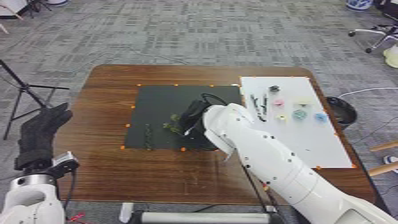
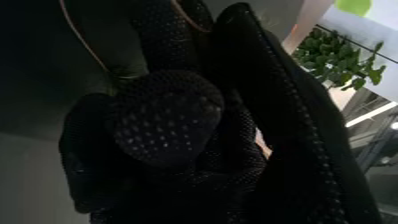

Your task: Arrange flowers

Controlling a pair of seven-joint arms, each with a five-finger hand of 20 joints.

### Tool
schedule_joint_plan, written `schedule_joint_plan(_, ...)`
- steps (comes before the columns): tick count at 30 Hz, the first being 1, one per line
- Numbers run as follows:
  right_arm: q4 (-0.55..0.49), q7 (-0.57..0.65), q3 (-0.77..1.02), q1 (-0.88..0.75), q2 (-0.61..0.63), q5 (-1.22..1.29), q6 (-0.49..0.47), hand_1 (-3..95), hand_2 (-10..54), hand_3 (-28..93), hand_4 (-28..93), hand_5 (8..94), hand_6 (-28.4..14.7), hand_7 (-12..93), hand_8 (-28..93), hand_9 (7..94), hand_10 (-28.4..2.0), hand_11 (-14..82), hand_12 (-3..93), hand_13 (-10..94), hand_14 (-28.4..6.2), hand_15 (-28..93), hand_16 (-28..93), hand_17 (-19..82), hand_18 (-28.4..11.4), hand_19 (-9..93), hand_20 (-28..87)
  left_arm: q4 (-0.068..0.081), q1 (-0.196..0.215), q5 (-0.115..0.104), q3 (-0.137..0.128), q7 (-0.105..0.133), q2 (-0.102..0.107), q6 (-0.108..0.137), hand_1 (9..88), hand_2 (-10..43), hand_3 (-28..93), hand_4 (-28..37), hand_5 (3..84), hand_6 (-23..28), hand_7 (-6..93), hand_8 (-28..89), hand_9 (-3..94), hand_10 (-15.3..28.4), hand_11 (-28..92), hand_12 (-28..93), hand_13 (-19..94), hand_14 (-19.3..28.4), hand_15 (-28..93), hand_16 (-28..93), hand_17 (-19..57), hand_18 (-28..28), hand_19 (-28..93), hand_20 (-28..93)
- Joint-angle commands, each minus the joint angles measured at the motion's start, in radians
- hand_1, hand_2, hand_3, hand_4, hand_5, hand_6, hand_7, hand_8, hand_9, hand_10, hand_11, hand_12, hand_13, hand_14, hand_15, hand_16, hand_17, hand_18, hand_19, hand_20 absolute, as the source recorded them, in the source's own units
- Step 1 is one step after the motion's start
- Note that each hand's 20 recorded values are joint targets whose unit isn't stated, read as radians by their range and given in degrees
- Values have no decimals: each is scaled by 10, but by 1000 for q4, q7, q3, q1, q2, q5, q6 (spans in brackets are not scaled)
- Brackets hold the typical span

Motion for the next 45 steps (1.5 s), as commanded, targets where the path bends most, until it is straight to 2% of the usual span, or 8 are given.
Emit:
schedule_joint_plan(1,-16,-8,-5,19,-1,5,31,527,-66,517,-32,807,-60,142,140,933,-124,177,172,937,-32,554,240,702,-93,932,392,-7,1,6,2,-14,0,-14,186,79,672,-283,523,35,133,-66,494,150,216,136,373,168,184,8,68,112,87,172)
schedule_joint_plan(14,-33,-56,-3,33,28,-41,28,465,-81,555,-33,784,-56,149,117,913,-125,176,176,937,-34,549,245,699,-95,932,389,-7,4,7,0,-16,-4,-20,187,78,672,-283,522,35,133,-66,493,150,217,136,374,170,185,8,67,112,88,171)
schedule_joint_plan(19,-90,-85,16,22,82,-24,46,446,-83,567,-36,771,-56,157,105,905,-137,181,179,937,-32,548,247,698,-93,932,391,1,-9,8,10,-17,-4,-25,188,77,672,-283,523,34,133,-67,494,150,217,136,374,169,187,8,67,113,88,171)
schedule_joint_plan(22,-128,-94,26,13,126,-4,50,432,-82,579,-40,768,-53,170,94,906,-136,188,185,937,-32,549,250,698,-94,932,394,-1,-2,6,3,-17,-5,-22,189,77,672,-283,522,35,133,-66,493,150,217,136,373,169,186,7,67,112,88,171)
schedule_joint_plan(29,-191,-76,21,-36,196,41,48,391,-32,594,-48,774,-46,205,-48,908,-136,193,187,937,-34,548,255,696,-96,932,401,-6,10,6,-6,-18,-11,-28,189,77,671,-283,522,35,133,-66,494,150,217,136,374,169,185,7,66,113,89,171)
schedule_joint_plan(35,-254,-60,2,-93,252,79,33,387,-21,594,-48,777,-48,204,-69,910,-139,187,183,937,-36,546,253,696,-96,932,399,-5,10,6,-8,-16,-12,-31,190,77,669,-283,522,35,133,-66,493,149,216,136,375,169,186,7,67,113,89,170)
schedule_joint_plan(45,-282,-37,-8,-136,262,121,10,386,-12,587,-45,787,-52,195,-69,919,-150,178,179,937,-38,546,250,698,-97,932,393,-7,14,4,-7,-7,-12,-22,190,77,670,-283,523,34,134,-66,493,150,216,136,375,168,186,8,66,113,90,171)
